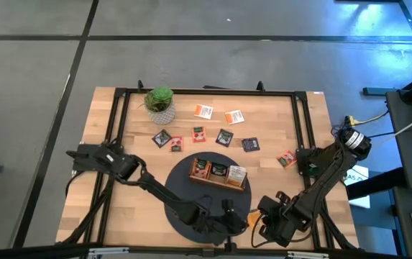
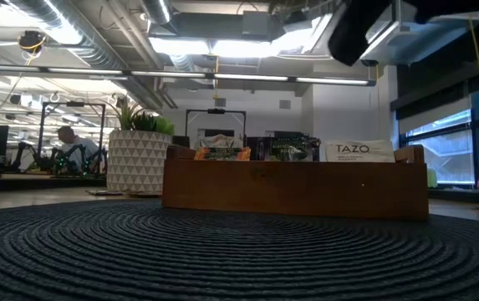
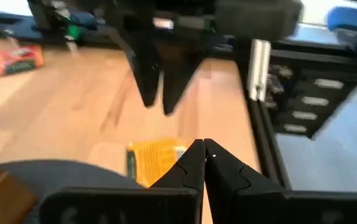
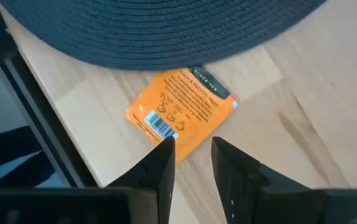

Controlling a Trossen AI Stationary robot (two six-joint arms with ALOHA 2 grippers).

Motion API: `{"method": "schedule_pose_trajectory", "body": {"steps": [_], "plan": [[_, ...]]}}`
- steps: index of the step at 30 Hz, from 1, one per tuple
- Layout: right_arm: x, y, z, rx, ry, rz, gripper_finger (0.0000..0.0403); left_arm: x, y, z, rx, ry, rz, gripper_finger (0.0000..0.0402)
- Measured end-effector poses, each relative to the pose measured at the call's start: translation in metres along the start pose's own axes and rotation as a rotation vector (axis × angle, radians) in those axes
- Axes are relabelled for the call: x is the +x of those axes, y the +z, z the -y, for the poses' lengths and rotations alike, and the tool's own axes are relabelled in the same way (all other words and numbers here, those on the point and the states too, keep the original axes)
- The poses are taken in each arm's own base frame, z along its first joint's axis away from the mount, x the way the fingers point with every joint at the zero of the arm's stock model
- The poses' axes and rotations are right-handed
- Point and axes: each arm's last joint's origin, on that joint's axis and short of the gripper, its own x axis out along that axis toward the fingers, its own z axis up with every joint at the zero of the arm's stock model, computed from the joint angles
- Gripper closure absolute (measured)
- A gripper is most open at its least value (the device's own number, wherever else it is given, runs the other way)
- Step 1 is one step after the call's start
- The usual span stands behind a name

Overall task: Pick & Place Tea
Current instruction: Put the orange tea bag into the left slot of the wooden organizer

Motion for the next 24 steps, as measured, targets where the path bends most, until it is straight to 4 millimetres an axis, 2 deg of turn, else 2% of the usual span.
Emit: {"method": "schedule_pose_trajectory", "body": {"steps": [10,20,24], "plan": [[0.001,0.001,-0.002,0.017,0.021,0.011,0.0295,0.033,-0.028,0.005,-0.083,0.012,-0.017,0.04],[0.001,0.001,-0.003,0.016,0.031,0.013,0.0295,0.056,-0.053,-0.012,-0.188,0.062,-0.047,0.04],[0.001,0.001,-0.003,0.011,0.033,0.015,0.0295,0.059,-0.061,-0.014,-0.178,0.089,-0.056,0.04]]}}
